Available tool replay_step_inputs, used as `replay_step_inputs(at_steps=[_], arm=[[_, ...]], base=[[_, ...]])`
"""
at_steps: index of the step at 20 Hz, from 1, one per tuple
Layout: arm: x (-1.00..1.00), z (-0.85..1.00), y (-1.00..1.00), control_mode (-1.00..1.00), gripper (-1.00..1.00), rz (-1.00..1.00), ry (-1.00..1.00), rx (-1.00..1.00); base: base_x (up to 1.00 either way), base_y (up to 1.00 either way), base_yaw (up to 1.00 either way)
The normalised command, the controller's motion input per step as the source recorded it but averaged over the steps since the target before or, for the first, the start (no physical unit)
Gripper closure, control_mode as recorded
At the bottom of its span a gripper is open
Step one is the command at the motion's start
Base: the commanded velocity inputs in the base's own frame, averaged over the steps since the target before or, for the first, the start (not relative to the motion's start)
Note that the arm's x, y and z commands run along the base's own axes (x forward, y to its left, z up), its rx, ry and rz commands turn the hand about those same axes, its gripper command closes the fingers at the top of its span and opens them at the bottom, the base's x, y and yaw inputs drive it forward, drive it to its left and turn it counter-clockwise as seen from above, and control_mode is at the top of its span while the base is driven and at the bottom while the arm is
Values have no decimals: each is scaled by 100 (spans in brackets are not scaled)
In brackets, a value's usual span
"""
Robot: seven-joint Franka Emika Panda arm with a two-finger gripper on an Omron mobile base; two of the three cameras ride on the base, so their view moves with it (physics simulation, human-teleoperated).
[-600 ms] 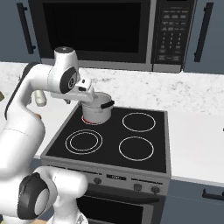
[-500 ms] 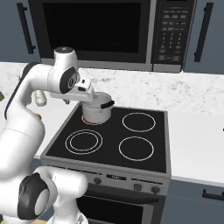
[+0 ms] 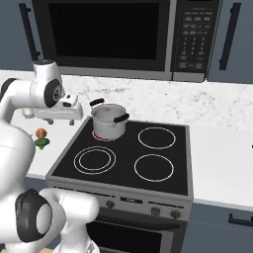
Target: Put the broccoli and onion in the pot. Retrieve the spatula and lightly stir the vegetables in the pot.
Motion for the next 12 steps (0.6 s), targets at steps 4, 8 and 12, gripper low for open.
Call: replay_step_inputs(at_steps=[4, 8, 12], arm=[[0, -49, 100, -100, -100, 2, 17, 0], [1, -52, 99, -100, -100, 0, 14, 0], [11, -58, 89, -100, -100, 0, 6, 0]], base=[[0, 0, 0], [0, 0, 0], [0, 0, 0]])
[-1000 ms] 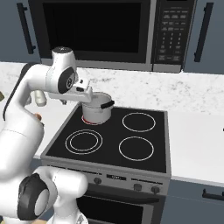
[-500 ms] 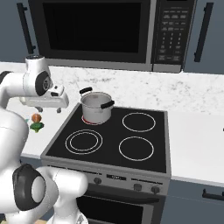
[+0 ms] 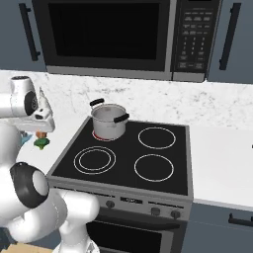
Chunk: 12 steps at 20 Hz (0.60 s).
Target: Put the broccoli and onion in the pot. Retrieve the spatula and lightly stir the vegetables in the pot.
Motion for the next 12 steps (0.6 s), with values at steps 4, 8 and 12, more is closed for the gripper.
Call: replay_step_inputs(at_steps=[4, 8, 12], arm=[[17, -64, 72, -100, -100, -1, 0, 0], [6, -56, 25, -100, -100, -8, -1, 5], [6, -42, 0, -100, -100, -24, -14, 13]], base=[[0, 0, 0], [0, 0, 0], [0, 0, 0]])
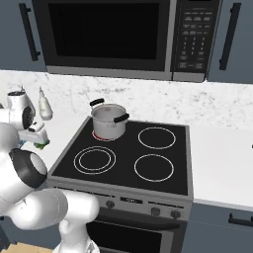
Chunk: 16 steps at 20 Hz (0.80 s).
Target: Put the broccoli and onion in the pot. Retrieve the spatula and lightly stir the vegetables in the pot.
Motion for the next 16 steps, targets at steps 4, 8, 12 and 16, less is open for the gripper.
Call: replay_step_inputs(at_steps=[4, 8, 12, 16], arm=[[37, -34, 0, -100, -100, -28, -9, 15], [51, -16, 0, -100, -100, -30, -11, 15], [51, -4, 6, -100, -100, -24, -7, 16], [49, -12, 18, -100, -100, -18, -2, 13]], base=[[0, 0, 0], [0, 0, 0], [0, 0, 0], [0, 0, 0]])
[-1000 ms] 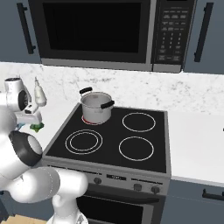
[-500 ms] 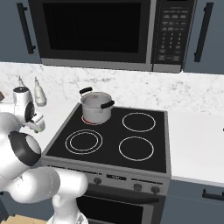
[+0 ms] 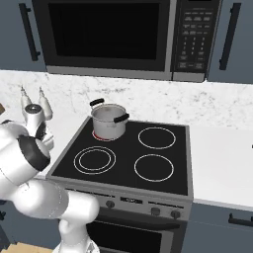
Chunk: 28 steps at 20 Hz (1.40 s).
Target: Put the broccoli and onion in the pot. Retrieve the spatula and lightly stir the vegetables in the pot.
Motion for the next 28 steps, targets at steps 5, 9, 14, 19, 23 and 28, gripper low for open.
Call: replay_step_inputs(at_steps=[5, 9, 14, 19, 23, 28], arm=[[48, -18, 25, -100, -100, -17, 0, 8], [44, -23, 25, -100, -100, -16, 0, 2], [42, -19, 19, -100, -100, -13, 0, 2], [46, -15, 17, -100, -100, -7, 4, 5], [20, -10, 23, -100, -100, 0, 3, 10], [9, -6, 21, -100, -100, 0, 0, 11]], base=[[0, 0, 0], [0, 0, 0], [0, 0, 0], [0, 0, 0], [0, 0, 0], [0, 0, 0]])
